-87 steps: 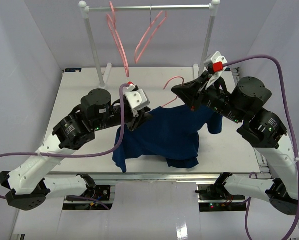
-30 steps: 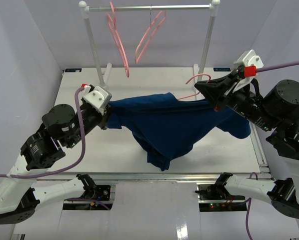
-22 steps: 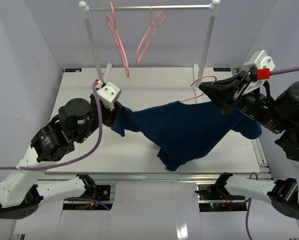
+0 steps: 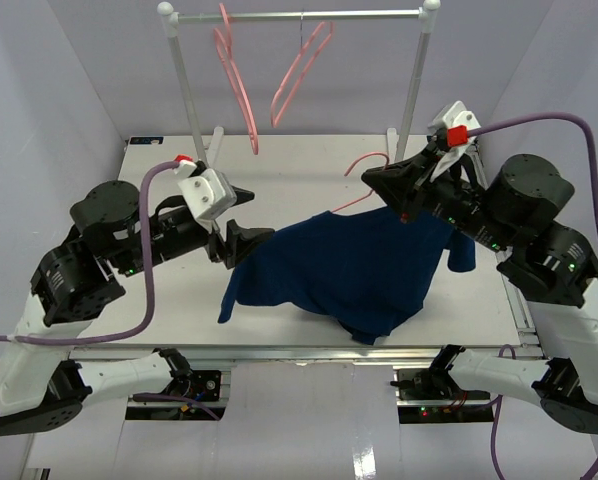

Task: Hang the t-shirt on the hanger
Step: Place the T-shirt on the hanger, then place the hanger at the clothesline.

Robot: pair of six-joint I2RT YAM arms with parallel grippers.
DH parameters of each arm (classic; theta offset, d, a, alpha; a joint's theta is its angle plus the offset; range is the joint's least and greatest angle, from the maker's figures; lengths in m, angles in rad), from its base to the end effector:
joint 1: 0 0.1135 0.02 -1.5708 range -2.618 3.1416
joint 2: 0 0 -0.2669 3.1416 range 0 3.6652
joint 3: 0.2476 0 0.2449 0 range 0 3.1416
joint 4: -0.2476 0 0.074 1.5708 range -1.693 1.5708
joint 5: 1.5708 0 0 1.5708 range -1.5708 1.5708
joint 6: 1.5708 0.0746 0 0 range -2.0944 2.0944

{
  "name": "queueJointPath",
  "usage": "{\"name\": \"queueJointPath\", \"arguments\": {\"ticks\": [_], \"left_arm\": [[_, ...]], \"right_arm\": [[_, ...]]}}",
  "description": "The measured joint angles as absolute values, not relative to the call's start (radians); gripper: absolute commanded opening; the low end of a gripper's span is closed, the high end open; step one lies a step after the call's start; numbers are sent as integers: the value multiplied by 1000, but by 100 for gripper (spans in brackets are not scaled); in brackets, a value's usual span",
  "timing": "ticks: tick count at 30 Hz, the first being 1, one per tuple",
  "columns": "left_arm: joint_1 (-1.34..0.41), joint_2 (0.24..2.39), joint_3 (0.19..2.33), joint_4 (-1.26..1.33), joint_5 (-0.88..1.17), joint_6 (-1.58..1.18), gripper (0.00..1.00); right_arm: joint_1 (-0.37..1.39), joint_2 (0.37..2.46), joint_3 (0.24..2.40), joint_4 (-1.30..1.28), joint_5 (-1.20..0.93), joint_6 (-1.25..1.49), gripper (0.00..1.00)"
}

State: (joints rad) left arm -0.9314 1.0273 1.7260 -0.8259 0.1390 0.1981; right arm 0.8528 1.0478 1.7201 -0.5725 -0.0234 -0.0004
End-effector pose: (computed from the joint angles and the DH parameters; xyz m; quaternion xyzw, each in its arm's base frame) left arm 0.0943 -0.1441 0.5219 0.4395 0.6080 -0.2850 0.5966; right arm 0.1190 0.1389 0.5544 -0.2855 0.6072 0.3137 0.6719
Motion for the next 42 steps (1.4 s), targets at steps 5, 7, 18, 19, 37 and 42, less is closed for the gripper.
{"name": "queueJointPath", "arguments": {"ticks": [5,7,18,19,37,42], "left_arm": [[-931,1080,1651,-760,220,202,75],[-931,1097,1610,-738,245,202,75],[-931,1134,1510,-638,272,201,43],[-931,1134,1504,-629,273,204,30],[-931,1030,1393,-610,350,265,0],[-931,1001,1394,-683,422,272,0]], "right_arm": [[853,1044,1629,-506,-44,46,8],[853,1042,1605,-473,-54,58,8],[853,1015,1479,-311,-85,132,8],[853,1013,1474,-306,-85,137,8],[865,979,1456,-318,-203,98,57],[860,906,1456,-391,-223,1,96]]}}
